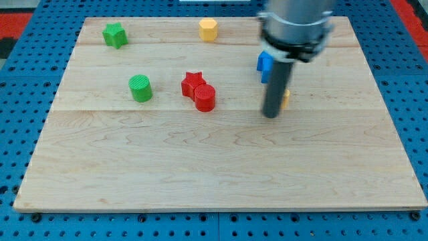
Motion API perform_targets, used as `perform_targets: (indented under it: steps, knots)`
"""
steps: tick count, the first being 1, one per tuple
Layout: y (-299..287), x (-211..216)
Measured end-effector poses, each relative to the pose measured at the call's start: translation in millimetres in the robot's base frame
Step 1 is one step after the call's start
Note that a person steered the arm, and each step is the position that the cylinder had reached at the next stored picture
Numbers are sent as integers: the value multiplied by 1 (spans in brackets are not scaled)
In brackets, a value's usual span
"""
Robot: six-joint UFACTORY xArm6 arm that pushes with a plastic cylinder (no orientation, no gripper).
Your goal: Slide the red star towards top center
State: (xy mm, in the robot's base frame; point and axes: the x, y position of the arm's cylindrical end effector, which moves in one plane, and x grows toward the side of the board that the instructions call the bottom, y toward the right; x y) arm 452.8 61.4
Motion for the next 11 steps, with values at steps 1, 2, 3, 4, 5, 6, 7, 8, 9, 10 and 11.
perform_targets:
  steps: [1,2,3,4,5,6,7,8,9,10,11]
  knots:
    - [-43,0]
    - [-76,-1]
    - [-130,-10]
    - [-129,-32]
    - [-113,-62]
    - [-76,-103]
    - [-44,-141]
    - [-41,-158]
    - [-59,-162]
    - [-44,-187]
    - [29,-201]
